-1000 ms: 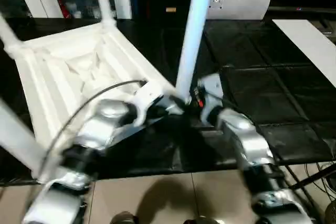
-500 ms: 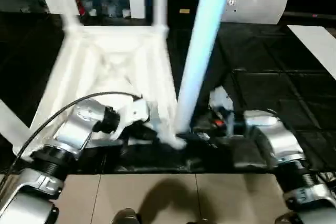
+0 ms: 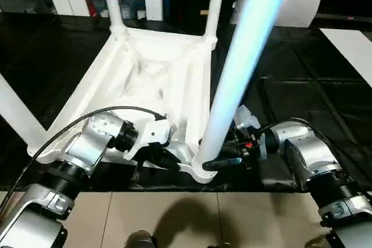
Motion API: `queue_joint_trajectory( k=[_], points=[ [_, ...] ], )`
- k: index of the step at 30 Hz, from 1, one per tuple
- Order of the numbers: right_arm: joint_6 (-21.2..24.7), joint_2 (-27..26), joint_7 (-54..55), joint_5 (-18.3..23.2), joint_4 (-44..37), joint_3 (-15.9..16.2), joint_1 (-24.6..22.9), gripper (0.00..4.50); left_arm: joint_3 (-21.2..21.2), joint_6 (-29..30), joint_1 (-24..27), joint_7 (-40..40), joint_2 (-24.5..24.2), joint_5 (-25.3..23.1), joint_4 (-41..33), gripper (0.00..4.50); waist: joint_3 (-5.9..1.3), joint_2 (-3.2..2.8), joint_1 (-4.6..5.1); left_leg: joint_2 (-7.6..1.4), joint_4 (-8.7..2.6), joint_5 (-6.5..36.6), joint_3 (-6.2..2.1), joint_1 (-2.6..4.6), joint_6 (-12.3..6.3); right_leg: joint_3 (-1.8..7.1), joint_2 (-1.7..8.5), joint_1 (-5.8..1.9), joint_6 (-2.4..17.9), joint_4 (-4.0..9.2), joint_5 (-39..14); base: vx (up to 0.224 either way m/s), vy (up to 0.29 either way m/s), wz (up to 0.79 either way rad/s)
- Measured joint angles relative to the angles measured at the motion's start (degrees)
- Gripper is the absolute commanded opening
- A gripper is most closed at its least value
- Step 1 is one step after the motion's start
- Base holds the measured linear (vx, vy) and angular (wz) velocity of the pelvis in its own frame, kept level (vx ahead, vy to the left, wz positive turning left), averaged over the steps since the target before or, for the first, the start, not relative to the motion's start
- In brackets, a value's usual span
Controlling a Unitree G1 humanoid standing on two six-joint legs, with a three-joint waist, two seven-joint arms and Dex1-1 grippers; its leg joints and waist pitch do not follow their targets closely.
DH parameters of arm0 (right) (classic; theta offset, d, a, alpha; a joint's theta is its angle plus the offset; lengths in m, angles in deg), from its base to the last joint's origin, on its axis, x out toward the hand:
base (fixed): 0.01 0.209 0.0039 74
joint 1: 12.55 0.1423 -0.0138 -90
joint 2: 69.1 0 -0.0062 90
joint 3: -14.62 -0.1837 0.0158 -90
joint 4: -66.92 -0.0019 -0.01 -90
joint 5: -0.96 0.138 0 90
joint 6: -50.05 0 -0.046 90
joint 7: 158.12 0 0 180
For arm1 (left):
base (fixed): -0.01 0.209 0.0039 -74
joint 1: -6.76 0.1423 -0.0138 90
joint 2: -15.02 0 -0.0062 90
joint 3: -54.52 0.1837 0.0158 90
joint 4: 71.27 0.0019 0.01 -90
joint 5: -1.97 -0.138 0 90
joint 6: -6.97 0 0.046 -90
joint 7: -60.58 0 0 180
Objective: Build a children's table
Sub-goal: Rotate leg to tighten
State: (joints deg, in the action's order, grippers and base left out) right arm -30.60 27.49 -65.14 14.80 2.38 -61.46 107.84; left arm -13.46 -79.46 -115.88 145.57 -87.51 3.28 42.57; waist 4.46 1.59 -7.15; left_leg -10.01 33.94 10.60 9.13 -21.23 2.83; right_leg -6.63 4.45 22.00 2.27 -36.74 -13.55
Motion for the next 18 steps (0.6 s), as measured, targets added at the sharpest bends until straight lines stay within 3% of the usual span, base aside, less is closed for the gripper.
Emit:
queue_joint_trajectory(
  k=[13,18],
  points=[
    [0.9,0.2,-0.5,0.3,-1.0,-0.2,-0.7,2.04,-0.2,0.1,0.1,-0.3,0.3,0.2,0.2,0.00,0.02,0.03,-0.12,0.00,-0.01,0.0,0.03,-0.01,0.00,0.01,0.00,0.00,0.0,0.03,0.0,0.000,0.000,0.00],
    [5.7,-1.8,6.3,1.3,-5.8,-2.8,-4.4,2.00,-1.8,3.7,0.6,-2.5,1.1,0.8,0.0,0.00,0.03,0.02,0.03,-0.03,-0.04,0.0,0.09,0.15,0.06,0.06,0.00,-0.01,0.0,-0.07,0.0,0.000,0.000,0.00]
  ],
)
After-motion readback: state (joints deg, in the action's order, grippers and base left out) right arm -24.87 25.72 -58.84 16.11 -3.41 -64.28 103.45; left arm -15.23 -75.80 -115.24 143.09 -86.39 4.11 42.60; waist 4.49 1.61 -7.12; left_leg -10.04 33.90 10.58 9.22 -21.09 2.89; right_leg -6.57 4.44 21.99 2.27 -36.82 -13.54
